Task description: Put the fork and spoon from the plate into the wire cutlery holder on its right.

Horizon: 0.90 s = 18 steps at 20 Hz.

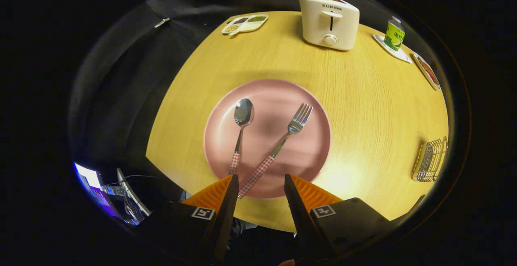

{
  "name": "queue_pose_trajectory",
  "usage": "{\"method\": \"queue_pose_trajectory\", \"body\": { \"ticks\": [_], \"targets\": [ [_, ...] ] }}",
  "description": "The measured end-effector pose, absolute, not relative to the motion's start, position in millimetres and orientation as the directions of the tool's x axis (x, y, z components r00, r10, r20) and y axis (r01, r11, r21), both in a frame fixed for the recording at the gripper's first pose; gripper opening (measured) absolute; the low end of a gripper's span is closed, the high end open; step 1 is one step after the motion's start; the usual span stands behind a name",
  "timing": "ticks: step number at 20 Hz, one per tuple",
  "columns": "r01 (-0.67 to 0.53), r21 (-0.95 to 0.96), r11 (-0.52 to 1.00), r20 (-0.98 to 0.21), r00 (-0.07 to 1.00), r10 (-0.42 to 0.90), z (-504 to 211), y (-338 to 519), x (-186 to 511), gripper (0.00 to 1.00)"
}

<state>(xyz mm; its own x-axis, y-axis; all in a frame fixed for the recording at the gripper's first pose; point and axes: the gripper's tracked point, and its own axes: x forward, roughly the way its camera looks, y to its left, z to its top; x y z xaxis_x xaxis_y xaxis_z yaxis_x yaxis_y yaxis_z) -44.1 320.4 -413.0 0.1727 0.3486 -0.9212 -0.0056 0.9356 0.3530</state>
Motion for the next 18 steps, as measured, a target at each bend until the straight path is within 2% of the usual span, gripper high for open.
{"method": "queue_pose_trajectory", "body": {
  "ticks": [2, 5, 8, 9, 13, 18],
  "targets": [
    [0.017, 0.338, 0.941, -0.932, 0.142, 0.332, -423, 323, -47, 0.7],
    [0.036, 0.298, 0.954, -0.951, 0.099, 0.293, -437, 321, -52, 0.58],
    [0.069, 0.272, 0.96, -0.96, 0.081, 0.267, -446, 311, -51, 0.23],
    [0.079, 0.277, 0.958, -0.959, 0.077, 0.271, -444, 306, -49, 0.16],
    [0.115, 0.327, 0.938, -0.944, 0.098, 0.316, -430, 293, -44, 0.12],
    [0.079, 0.414, 0.907, -0.904, 0.152, 0.399, -389, 284, -41, 0.12]
  ]
}}
